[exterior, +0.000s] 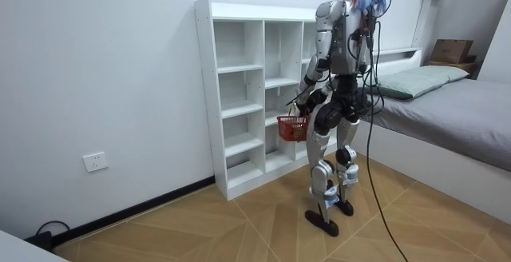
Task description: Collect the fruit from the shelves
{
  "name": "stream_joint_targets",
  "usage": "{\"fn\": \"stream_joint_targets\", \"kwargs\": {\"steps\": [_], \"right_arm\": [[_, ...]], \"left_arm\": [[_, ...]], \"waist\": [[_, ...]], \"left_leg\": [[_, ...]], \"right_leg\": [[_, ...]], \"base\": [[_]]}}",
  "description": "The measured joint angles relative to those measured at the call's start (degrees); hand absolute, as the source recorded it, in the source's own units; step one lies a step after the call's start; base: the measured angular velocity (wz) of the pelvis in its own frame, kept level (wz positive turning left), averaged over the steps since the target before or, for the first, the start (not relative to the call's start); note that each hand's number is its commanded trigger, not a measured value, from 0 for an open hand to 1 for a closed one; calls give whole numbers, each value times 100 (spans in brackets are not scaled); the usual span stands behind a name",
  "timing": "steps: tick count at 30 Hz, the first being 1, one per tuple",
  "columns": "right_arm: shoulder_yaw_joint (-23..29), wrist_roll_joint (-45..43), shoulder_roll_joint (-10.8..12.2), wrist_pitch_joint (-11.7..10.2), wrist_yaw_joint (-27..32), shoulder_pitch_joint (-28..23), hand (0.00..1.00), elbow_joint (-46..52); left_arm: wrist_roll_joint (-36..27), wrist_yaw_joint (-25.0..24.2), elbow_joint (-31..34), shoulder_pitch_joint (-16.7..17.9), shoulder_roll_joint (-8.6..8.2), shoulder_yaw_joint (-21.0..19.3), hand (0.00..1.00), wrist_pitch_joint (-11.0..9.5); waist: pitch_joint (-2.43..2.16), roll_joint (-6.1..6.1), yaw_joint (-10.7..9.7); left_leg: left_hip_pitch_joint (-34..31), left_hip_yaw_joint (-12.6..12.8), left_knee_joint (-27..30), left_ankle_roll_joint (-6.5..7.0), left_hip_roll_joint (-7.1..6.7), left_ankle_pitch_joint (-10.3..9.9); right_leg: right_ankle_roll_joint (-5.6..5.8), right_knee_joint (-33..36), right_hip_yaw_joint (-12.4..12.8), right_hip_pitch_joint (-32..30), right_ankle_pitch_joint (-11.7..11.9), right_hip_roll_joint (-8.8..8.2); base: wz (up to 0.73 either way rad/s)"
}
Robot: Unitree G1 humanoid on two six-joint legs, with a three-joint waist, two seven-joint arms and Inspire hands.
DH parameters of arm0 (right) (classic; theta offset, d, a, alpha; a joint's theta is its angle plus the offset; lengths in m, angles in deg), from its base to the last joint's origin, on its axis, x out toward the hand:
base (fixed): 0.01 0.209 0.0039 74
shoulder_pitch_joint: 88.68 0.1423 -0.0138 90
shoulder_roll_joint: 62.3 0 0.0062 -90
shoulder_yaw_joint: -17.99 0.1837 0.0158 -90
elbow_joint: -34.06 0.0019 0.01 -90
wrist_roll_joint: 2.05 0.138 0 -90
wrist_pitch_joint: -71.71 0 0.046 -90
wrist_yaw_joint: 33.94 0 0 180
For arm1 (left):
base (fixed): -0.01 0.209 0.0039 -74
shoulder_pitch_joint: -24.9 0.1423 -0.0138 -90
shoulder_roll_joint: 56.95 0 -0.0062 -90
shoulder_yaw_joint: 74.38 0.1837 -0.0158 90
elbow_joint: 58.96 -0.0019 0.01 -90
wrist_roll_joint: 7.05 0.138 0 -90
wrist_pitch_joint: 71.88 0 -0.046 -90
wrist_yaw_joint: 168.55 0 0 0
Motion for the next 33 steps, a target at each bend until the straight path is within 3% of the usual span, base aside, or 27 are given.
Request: {"fn": "stream_joint_targets", "kwargs": {"steps": [10, 14, 19, 21, 24, 33], "right_arm": [[24, 243, -17, 1, -61, -11, 0, -2], [39, 304, -55, -6, -69, -162, 0, -75], [71, 566, -94, -3, -54, -488, 0, -76], [299, 599, -97, -5, -49, -624, 0, -110], [504, 695, -189, -9, -21, -878, 0, -26], [1195, 742, -311, -132, 194, -1426, 0, -32]], "left_arm": [[66, 184, -2, 87, 19, -160, 100, 37], [412, 452, -9, 222, 91, -295, 100, 37], [1071, 857, -327, 396, 255, -416, 100, 49], [1283, 1008, -452, 519, 271, -708, 100, 48], [1382, 1297, -483, 754, 378, -815, 100, 48], [2007, 1900, -749, 1128, 452, -1331, 100, 41]], "waist": [[-11, 5, 0], [-87, -42, -1], [-109, -131, -66], [-128, -185, -156], [-157, -224, -186], [-82, -100, -303]], "left_leg": [[107, -137, -14, 0, -14, 0], [128, -145, -28, 0, -17, 0], [406, -121, -233, -1, -25, 40], [480, -125, -255, -1, -17, 40], [540, -125, -331, -3, -13, 38], [813, -109, -565, -2, -27, 37]], "right_leg": [[13, -22, -135, 176, -11, -3], [17, -19, -123, 194, -14, -14], [34, -41, -36, 362, -38, -8], [46, -169, -22, 487, -12, 23], [60, -289, -6, 589, 10, 58], [80, -327, 46, 713, 5, 97]], "base": [[7], [1], [-6], [0], [0], [-4]]}}
